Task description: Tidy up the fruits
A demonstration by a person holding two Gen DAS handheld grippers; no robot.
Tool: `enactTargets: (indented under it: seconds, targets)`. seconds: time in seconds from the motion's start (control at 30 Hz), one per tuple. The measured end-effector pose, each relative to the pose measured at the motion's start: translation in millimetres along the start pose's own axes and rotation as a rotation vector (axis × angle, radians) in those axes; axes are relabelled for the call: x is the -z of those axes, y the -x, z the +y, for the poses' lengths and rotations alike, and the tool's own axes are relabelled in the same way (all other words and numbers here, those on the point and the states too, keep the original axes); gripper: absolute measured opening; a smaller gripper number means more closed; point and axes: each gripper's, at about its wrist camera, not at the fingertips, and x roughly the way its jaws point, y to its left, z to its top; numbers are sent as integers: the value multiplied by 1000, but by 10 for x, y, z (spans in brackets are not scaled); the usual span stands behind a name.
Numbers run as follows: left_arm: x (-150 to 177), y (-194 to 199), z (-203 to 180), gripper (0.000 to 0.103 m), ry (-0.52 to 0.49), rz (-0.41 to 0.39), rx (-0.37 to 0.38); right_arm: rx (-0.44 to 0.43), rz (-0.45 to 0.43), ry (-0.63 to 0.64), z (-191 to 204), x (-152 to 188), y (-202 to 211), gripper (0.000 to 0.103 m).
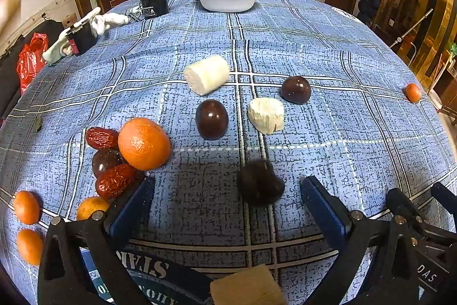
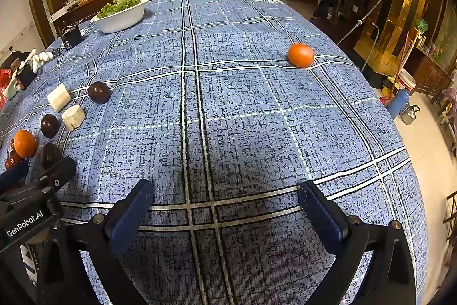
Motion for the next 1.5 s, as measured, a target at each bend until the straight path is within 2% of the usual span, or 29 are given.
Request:
enactTargets:
  seconds: [1.5]
  targets:
    - [4,1,-2,103,-4,-10,-6,2,6,1,-1,-7,-1,103]
